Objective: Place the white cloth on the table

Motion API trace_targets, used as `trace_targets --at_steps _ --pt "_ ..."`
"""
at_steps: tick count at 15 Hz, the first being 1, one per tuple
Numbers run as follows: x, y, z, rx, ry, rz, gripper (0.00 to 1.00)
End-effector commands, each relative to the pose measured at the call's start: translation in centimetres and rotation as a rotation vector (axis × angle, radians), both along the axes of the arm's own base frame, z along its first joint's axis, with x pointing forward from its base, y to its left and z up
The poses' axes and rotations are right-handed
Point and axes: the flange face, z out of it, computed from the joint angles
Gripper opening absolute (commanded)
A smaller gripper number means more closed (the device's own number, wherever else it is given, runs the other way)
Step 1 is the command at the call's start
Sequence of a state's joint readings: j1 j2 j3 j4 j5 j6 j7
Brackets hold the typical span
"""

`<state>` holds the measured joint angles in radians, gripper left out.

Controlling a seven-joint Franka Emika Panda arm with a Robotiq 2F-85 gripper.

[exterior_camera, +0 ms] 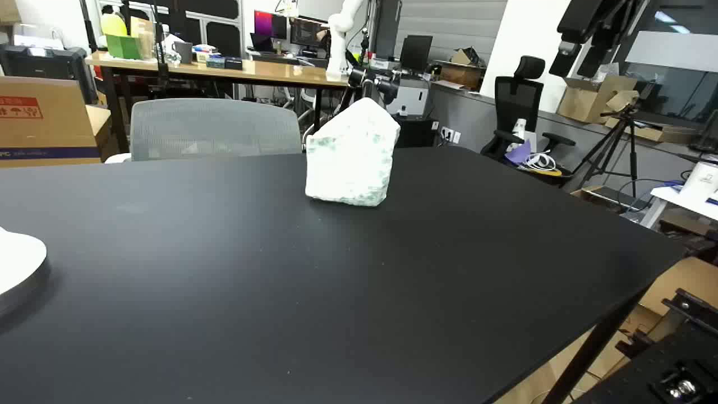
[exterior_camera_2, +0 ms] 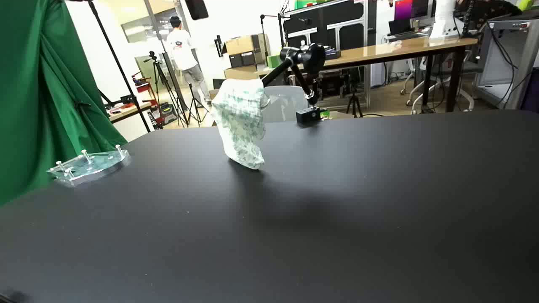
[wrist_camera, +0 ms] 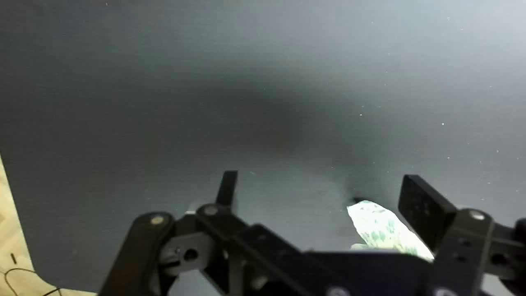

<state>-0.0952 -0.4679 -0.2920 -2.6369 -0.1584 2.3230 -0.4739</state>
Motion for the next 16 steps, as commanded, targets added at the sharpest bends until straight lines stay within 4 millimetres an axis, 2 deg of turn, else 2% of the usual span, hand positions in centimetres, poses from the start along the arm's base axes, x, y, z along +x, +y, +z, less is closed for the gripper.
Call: trace_targets --at_steps 1,12,16 --pt "0.0 0.0 0.0 0.000 0.001 0.000 1.00" --pt "0.0 0.0 0.0 0.000 0.001 0.000 1.00" --pt "2.6 2.3 -1.4 -0.034 -0.054 0.022 1.00"
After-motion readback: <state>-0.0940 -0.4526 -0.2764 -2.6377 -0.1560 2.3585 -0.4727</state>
